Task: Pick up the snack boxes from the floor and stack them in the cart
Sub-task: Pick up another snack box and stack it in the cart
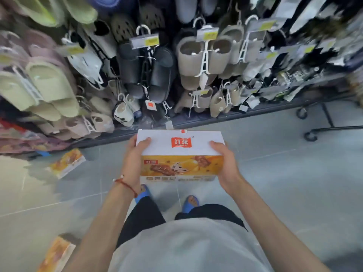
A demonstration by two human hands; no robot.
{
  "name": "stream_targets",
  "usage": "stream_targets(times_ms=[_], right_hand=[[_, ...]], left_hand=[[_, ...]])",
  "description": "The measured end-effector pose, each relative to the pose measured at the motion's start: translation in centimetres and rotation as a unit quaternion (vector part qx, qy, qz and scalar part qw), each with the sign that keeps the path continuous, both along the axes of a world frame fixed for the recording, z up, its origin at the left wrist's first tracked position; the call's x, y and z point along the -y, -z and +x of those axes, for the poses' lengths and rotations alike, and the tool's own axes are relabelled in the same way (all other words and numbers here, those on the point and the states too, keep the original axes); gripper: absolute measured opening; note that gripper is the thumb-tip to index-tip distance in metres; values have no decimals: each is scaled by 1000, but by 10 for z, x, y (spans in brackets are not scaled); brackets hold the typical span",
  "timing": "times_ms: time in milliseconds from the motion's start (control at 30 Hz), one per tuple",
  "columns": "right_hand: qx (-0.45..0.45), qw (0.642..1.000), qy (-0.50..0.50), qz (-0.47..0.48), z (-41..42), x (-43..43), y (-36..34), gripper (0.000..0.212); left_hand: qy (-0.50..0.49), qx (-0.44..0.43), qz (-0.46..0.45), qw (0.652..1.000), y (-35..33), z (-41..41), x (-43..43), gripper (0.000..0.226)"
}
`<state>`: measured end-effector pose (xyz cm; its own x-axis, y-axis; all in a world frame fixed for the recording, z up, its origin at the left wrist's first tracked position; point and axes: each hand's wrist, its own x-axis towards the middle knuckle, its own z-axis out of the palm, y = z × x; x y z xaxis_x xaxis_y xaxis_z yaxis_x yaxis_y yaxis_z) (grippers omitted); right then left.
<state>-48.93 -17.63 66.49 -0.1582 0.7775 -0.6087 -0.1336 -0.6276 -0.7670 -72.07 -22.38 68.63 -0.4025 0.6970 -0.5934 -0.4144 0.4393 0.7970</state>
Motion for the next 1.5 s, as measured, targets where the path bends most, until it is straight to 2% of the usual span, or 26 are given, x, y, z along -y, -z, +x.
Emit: stream_targets(times_ms=[67, 200, 333, 433, 500, 600, 700, 867, 967, 1167, 1300, 1500], right_hand=[[4, 999, 33, 1, 36, -5, -1, 58], [9, 995, 99, 5, 95, -13, 0, 66], [6, 983, 184, 6, 146, -30, -1, 62], [11, 972, 234, 11, 183, -47, 1, 46], [16, 962, 274, 13, 207, -62, 3, 44], [28, 943, 332, 19, 247, -89, 4, 53], [24, 919, 394, 21, 291, -118, 5, 54], [23, 881, 472, 14, 363, -160, 2, 57], [16, 860, 509, 12, 406, -181, -5, 58], [-1, 833, 553, 11, 507, -219, -11, 57], [-6, 833, 553, 15, 586, -242, -10, 55], [29, 834, 550, 22, 691, -282, -12, 59]], left_hand=[[37, 0, 7, 999, -3, 34, -19, 31], [117, -6, 14, 993, -7, 92, -61, 39], [192, -17, 15, 981, -7, 148, -112, 37], [243, -23, 15, 970, -5, 192, -155, 34], [268, -21, 22, 963, -3, 221, -183, 34], [323, -22, 30, 946, 2, 272, -228, 52], [368, -19, 38, 929, 7, 325, -276, 59], [441, -26, 55, 895, 10, 411, -350, 56], [465, -2, 55, 884, 6, 465, -384, 56], [503, -1, 45, 863, 3, 581, -432, 57], [506, -3, 45, 861, 4, 664, -459, 75], [531, -5, 60, 845, 7, 765, -500, 56]])
